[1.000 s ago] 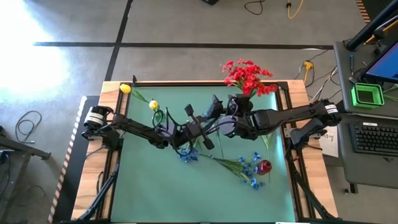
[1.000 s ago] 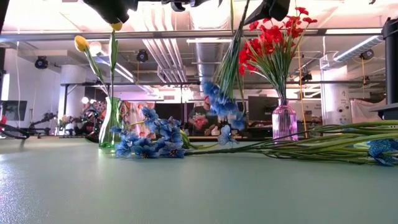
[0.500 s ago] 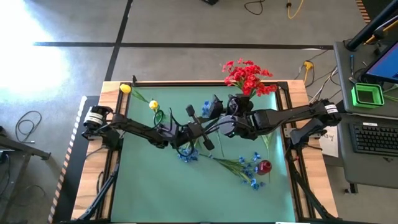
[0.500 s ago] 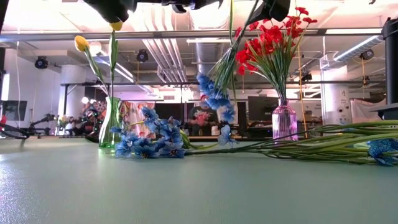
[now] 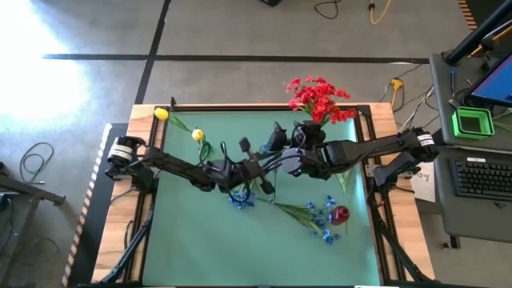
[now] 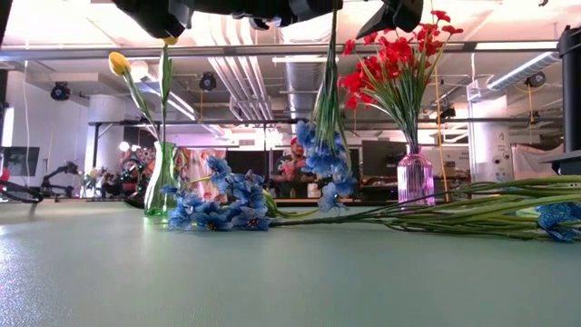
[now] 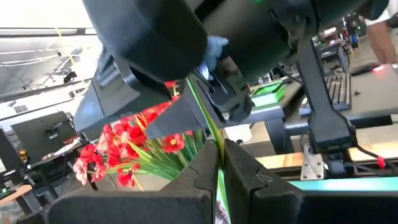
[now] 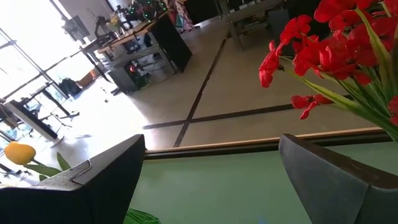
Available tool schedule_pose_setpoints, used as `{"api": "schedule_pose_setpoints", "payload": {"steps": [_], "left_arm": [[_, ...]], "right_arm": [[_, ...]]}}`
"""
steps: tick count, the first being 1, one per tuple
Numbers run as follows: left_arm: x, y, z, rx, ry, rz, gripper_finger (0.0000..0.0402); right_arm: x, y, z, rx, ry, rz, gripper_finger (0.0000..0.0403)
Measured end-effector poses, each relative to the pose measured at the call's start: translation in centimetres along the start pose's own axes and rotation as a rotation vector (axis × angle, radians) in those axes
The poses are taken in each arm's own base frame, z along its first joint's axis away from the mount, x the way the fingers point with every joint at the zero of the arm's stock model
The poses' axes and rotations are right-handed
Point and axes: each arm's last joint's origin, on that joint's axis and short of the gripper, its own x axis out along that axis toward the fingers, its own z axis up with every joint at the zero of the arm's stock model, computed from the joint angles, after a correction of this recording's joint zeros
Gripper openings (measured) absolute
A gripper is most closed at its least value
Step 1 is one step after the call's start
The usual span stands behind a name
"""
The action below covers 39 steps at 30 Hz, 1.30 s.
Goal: Sort flowers into vase by color
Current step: Put the blue flower into the red vase, then put the middle blue flower into the red vase
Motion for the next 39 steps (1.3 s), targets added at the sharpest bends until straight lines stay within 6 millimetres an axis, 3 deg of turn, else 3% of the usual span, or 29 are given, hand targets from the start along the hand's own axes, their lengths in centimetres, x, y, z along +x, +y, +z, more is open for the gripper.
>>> {"api": "schedule_pose_setpoints", "payload": {"steps": [4,8,12,25,31,35,39], "left_arm": [[-0.3,-0.9,-0.2,0.002,-0.014,-0.058,0.0000],[-1.0,-2.8,-1.2,0.116,0.015,-0.140,0.0000],[-1.7,-3.8,-0.6,0.186,-0.032,-0.148,0.0000],[-1.9,-3.6,-0.1,0.201,-0.023,-0.090,0.0000],[-1.9,-3.2,-0.6,0.240,0.101,0.032,0.0002],[-2.0,-3.0,-0.4,0.191,0.124,0.023,0.0033],[-2.3,-2.2,0.1,0.134,0.180,0.009,0.0093]], "right_arm": [[0.0,0.0,0.0,0.000,0.000,0.000,0.0364],[-0.1,0.1,0.2,0.020,-0.010,0.003,0.0364],[-0.1,0.0,0.2,-0.002,-0.008,0.002,0.0364],[-0.1,0.0,0.4,-0.104,-0.003,0.004,0.0364],[-0.8,-0.4,2.1,-0.125,-0.012,0.019,0.0364],[-1.4,-0.8,3.4,-0.122,-0.017,0.033,0.0364],[-2.0,-1.2,4.6,-0.125,-0.019,0.050,0.0364]]}}
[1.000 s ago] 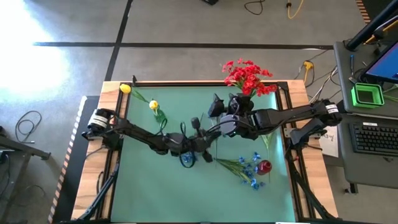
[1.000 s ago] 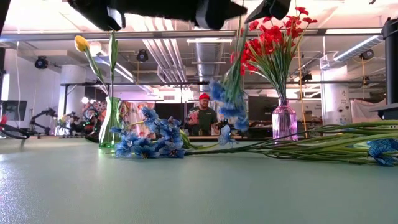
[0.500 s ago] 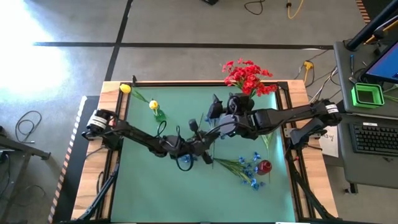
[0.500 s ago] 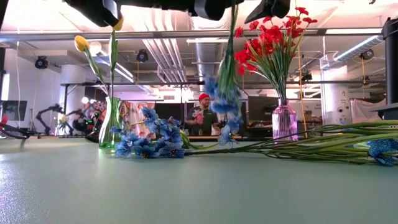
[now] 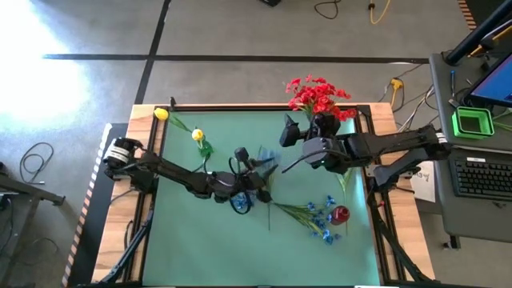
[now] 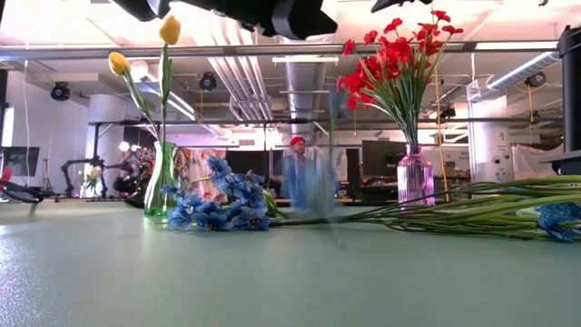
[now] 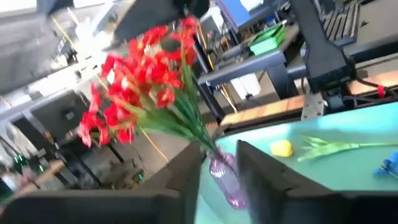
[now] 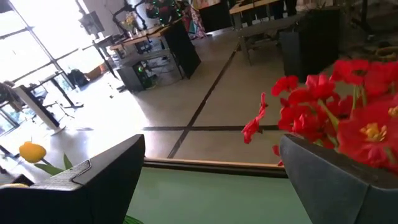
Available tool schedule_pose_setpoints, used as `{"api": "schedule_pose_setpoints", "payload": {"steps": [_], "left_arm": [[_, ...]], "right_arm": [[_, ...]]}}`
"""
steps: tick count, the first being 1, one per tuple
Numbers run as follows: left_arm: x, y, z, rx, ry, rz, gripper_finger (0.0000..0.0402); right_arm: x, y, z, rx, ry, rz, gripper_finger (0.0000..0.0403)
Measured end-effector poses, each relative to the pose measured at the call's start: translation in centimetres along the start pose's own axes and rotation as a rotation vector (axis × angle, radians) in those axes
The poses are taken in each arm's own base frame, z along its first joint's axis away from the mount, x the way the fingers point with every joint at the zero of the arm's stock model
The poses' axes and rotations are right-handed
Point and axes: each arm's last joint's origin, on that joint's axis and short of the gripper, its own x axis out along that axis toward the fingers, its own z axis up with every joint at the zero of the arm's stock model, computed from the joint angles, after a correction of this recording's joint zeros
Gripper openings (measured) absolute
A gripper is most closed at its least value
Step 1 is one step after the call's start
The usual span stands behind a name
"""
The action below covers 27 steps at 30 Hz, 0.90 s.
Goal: Sort flowers into vase by color
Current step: Put the middle blue flower into the red vase
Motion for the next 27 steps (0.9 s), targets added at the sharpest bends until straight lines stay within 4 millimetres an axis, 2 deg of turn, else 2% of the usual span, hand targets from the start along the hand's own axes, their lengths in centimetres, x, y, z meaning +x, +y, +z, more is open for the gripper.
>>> {"api": "schedule_pose_setpoints", "payload": {"steps": [5,10,13,16,21,24,27], "left_arm": [[-1.1,1.6,0.8,-0.054,0.081,-0.025,0.0177],[-3.6,3.8,2.5,-0.133,0.129,-0.131,0.0224],[-5.4,4.7,3.4,-0.192,0.130,-0.297,0.0231],[-7.1,5.3,4.2,-0.249,0.131,-0.448,0.0232],[-9.2,6.3,5.1,-0.300,0.139,-0.531,0.0233],[-10.0,7.0,5.3,-0.318,0.155,-0.542,0.0233],[-10.5,7.8,5.2,-0.347,0.193,-0.543,0.0233]], "right_arm": [[-0.6,-0.5,1.0,-0.045,0.009,0.025,0.0364],[-1.1,-0.7,1.6,-0.156,0.062,0.094,0.0364],[-1.3,-0.6,1.5,-0.256,0.144,0.195,0.0364],[-1.5,-0.3,1.0,-0.343,0.277,0.368,0.0364],[-2.0,0.5,-0.4,-0.368,0.563,0.677,0.0364],[-2.0,0.7,-1.8,-0.307,0.752,0.720,0.0364],[-2.3,0.5,-3.5,-0.278,0.921,0.650,0.0364]]}}
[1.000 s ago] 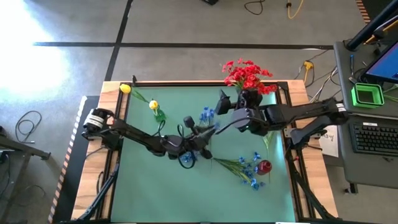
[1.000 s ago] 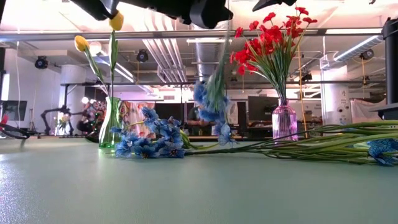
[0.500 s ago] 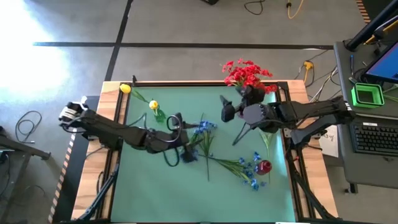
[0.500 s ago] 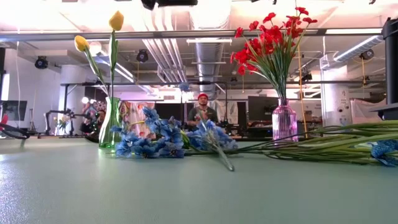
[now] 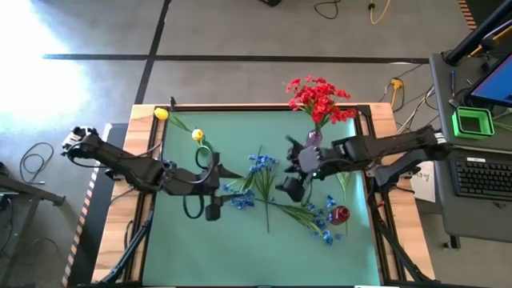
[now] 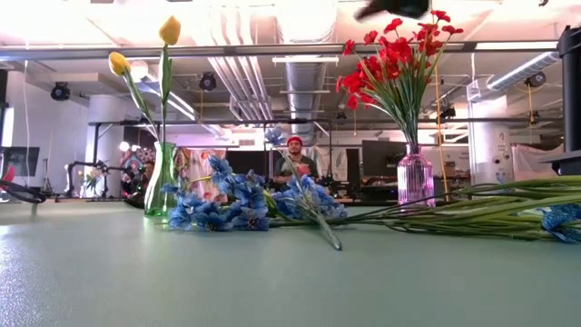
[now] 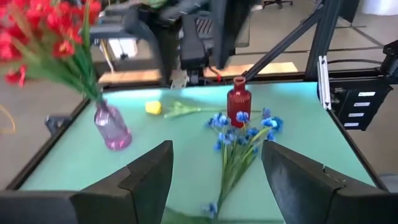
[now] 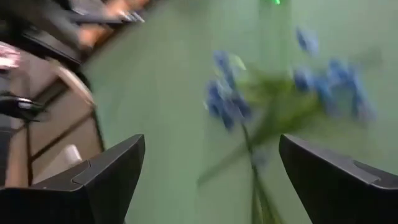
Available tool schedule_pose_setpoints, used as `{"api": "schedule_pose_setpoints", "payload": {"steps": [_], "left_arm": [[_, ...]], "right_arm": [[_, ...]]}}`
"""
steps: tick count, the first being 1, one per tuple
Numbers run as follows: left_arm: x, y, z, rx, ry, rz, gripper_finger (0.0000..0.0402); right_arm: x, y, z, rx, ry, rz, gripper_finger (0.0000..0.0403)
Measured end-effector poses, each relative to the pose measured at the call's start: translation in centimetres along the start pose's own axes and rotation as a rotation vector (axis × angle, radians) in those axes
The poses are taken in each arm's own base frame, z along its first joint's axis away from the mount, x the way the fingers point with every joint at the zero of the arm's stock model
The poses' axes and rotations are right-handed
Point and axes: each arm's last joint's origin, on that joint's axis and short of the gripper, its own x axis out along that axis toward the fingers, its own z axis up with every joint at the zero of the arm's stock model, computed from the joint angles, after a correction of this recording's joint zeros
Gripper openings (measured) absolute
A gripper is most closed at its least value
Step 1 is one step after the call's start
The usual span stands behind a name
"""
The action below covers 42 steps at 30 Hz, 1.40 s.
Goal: Sort flowers into vase by color
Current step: Put the middle blue flower into the red vase
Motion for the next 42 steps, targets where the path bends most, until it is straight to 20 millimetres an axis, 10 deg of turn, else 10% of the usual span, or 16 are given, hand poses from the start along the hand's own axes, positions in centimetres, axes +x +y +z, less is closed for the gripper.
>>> {"api": "schedule_pose_setpoints", "payload": {"steps": [28,42], "left_arm": [[-4.3,-0.2,-1.6,-0.144,0.202,-0.044,0.0233],[-4.4,0.0,-1.9,-0.018,0.231,-0.036,0.0233]], "right_arm": [[19.1,-4.0,-5.1,0.261,0.227,-0.443,0.0364],[23.2,-7.6,-4.7,0.372,0.203,-0.505,0.0347]]}}
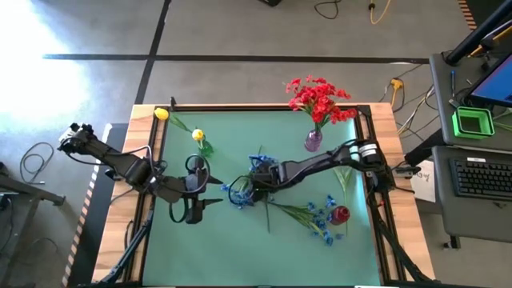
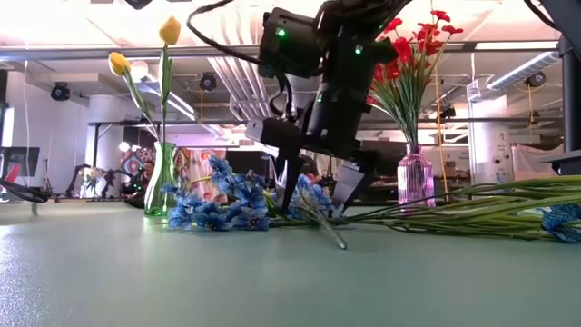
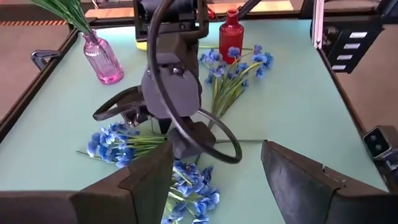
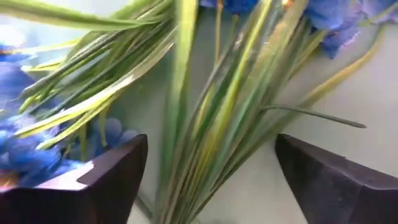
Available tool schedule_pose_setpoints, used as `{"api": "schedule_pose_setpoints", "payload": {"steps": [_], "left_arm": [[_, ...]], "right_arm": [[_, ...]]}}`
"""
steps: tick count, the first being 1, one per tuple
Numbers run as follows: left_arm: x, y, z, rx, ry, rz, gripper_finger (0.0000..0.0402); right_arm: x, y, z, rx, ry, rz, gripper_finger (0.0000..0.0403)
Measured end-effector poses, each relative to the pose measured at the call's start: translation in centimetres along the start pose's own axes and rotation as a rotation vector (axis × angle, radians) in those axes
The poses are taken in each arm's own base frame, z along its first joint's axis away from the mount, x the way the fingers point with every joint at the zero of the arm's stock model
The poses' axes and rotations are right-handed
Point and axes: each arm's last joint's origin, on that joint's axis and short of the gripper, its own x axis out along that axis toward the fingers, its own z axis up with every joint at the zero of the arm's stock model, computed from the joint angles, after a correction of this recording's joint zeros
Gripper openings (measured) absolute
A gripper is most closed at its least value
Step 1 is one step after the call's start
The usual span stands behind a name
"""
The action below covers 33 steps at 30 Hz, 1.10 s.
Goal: Sort flowers into vase by color
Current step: Put the middle blue flower into the red vase
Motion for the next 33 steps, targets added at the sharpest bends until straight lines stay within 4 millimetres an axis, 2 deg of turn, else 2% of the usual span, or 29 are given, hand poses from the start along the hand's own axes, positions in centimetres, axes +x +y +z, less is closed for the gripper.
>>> {"api": "schedule_pose_setpoints", "payload": {"steps": [4,13,17,23,29,33], "left_arm": [[0.1,0.0,-0.2,0.013,0.006,0.002,0.0233],[1.3,-0.1,-2.3,0.092,0.039,0.006,0.0233],[1.4,-0.1,-2.6,0.100,0.041,0.007,0.0233],[1.4,-0.1,-2.5,0.150,0.034,0.003,0.0233],[1.4,-0.1,-2.4,0.167,0.027,0.002,0.0233],[1.6,-0.3,-2.2,0.151,0.006,-0.003,0.0233]], "right_arm": [[0.0,-0.2,0.2,0.013,0.000,-0.005,0.0283],[0.1,-0.2,0.1,0.018,-0.022,-0.017,0.0084],[-0.6,-0.2,0.3,-0.007,-0.053,-0.014,0.0022],[-3.6,0.3,1.2,-0.036,-0.128,0.067,0.0028],[-8.8,0.5,1.7,-0.114,-0.309,0.121,0.0030],[-12.5,0.6,0.4,-0.211,-0.440,0.126,0.0027]]}}
